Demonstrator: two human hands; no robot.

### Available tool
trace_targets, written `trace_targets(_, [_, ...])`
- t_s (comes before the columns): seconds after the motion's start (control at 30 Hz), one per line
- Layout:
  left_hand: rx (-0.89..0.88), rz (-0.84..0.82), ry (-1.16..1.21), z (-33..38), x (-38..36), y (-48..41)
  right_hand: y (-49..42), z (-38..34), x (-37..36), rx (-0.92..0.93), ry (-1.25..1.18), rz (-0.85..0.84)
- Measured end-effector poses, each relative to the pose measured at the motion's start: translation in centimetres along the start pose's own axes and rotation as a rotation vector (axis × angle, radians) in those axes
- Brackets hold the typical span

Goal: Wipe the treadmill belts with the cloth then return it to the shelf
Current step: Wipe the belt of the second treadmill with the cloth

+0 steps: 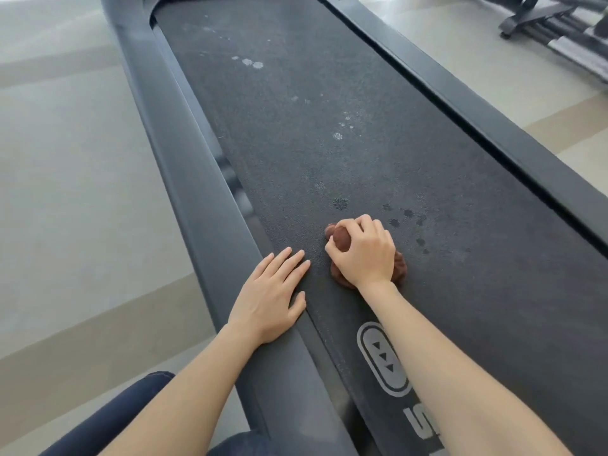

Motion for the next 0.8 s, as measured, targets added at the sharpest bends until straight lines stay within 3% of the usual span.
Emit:
trace_targets(0.23, [0.078,0.048,-0.016,-0.4,0.3,0.2,5.3,-0.5,2.0,-0.046,-0.044,-0.093])
trace_targets(0.43, [0.023,-0.03,-0.073,-2.2,0.1,-0.1,15.3,-0.7,3.8,0.078,-0.069,-0.052])
trace_targets(0.57, [0.057,-0.024,-0.078,-4.0,0.7,-1.1,11.7,-2.1,2.4,0.139,-0.037,0.001])
trace_targets(0.8, [0.061,0.016,-0.03,-4.1,1.0,-1.3,0.5,-3.8,-1.6,-0.032,0.014,0.03])
Point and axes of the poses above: each hand's wrist, its own y-axis away from the middle knuckle, its own x-axis out of the back of the hand, z = x × y, the point moved 4 cm from there along -y, towards the middle knuckle, and after that the axes turned 8 degrees about -x, right-handed, at the moved point
